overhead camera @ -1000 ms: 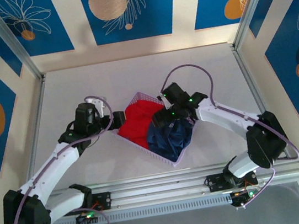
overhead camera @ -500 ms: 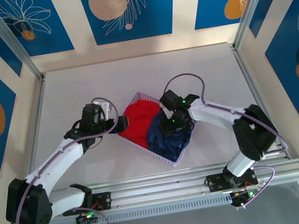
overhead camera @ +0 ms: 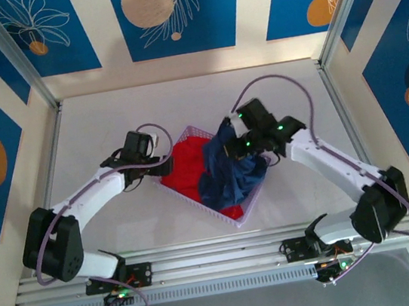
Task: Fold the inside-out t-shirt
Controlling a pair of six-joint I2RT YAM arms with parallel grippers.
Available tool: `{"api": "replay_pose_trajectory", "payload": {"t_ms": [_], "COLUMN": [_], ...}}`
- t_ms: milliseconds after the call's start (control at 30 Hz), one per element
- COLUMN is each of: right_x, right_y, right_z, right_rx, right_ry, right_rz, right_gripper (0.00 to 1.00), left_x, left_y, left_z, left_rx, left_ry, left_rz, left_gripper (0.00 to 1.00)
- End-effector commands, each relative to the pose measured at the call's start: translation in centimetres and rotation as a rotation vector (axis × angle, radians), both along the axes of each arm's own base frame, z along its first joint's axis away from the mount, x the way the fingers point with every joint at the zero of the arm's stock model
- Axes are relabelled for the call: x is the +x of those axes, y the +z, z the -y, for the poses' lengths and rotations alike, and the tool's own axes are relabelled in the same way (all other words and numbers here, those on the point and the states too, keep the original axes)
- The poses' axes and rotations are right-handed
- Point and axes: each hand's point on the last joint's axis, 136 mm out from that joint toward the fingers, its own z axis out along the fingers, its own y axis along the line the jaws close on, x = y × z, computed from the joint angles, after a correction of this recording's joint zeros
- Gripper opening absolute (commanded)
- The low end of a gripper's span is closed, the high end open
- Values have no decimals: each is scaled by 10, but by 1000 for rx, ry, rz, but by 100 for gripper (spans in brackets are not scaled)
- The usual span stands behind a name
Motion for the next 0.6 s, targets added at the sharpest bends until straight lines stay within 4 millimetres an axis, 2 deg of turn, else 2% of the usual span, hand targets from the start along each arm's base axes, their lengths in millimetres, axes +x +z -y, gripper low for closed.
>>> {"api": "replay_pose_trajectory", "payload": {"t_ms": [0,100,167,267,400,500,567], "right_x": [11,29,40,48,49,48,50], "right_y": [88,144,174,208,246,264,264], "right_z": [6,42,69,97,124,134,135], "right_rx": [139,140,128,136,146,146,149], "right_ry": [-4,-109,-193,-273,-344,-368,-367], "right_rz": [185,321,385,451,527,565,560], "right_gripper": [0,0,0,0,0,0,0], "left_x": [7,8,9,11,15,19,22], "left_y": [5,3,1,-4,-13,-16,-17], "left_z": [-5,-5,-3,-2,-2,-1,0], "left_rx": [53,59,57,72,110,126,136], "left_ry": [5,6,2,-3,-20,-32,-35], "left_rz": [10,3,-4,-22,-54,-64,-63], "left_gripper": [96,94,91,85,74,64,57]}}
